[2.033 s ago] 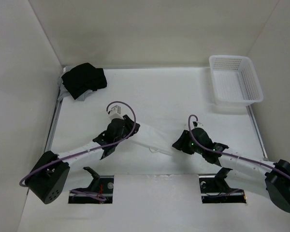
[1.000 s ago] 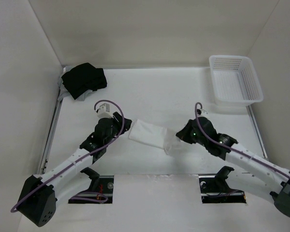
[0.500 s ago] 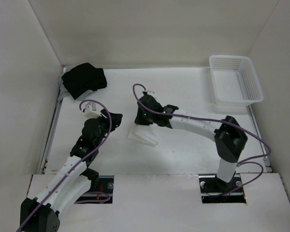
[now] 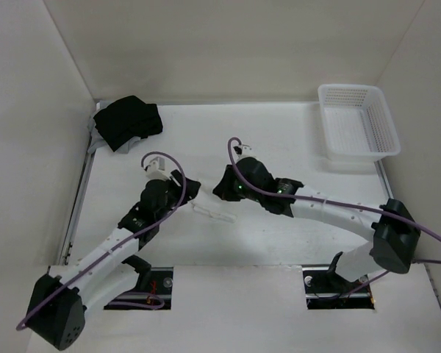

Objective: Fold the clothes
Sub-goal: Fold the tank top

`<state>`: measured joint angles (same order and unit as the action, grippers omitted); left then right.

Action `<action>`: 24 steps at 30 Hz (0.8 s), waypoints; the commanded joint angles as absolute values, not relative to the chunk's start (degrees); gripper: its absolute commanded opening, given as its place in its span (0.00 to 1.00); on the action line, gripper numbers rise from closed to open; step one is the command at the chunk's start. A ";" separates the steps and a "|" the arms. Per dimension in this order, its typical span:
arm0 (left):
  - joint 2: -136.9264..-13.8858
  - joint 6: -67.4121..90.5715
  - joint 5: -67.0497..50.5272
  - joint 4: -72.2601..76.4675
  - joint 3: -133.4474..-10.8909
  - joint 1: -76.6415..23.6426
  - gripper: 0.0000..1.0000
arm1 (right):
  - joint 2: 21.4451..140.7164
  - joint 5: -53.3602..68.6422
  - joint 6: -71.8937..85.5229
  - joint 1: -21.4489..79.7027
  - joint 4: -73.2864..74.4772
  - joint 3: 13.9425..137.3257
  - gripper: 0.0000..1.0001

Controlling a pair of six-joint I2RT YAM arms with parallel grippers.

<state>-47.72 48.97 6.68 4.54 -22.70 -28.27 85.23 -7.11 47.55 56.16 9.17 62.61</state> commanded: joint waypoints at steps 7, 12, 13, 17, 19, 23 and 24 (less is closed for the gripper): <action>-52.04 47.99 12.91 9.50 -21.11 -39.50 0.48 | 75.78 -13.61 45.79 55.32 -2.98 43.18 0.14; -43.08 49.56 15.03 3.53 -15.30 -40.38 0.55 | 64.53 -16.87 47.11 55.50 -6.85 30.26 0.43; -41.15 50.35 15.20 2.04 -14.42 -40.56 0.58 | 62.60 -16.87 47.54 55.59 -6.94 28.15 0.46; -36.83 52.12 14.86 -2.28 -13.27 -39.95 0.66 | 54.52 -17.31 47.99 54.01 -6.42 22.16 0.51; -35.95 52.47 14.33 -4.12 -13.80 -39.94 0.68 | 49.86 -17.31 47.90 52.69 -5.54 20.05 0.54; -31.74 52.03 15.20 -8.95 -14.94 -39.33 0.70 | 42.81 -17.75 47.37 49.62 -2.29 17.93 0.60; -30.60 51.94 15.64 -9.75 -15.12 -38.63 0.71 | 41.32 -17.84 47.46 48.39 -1.33 17.32 0.61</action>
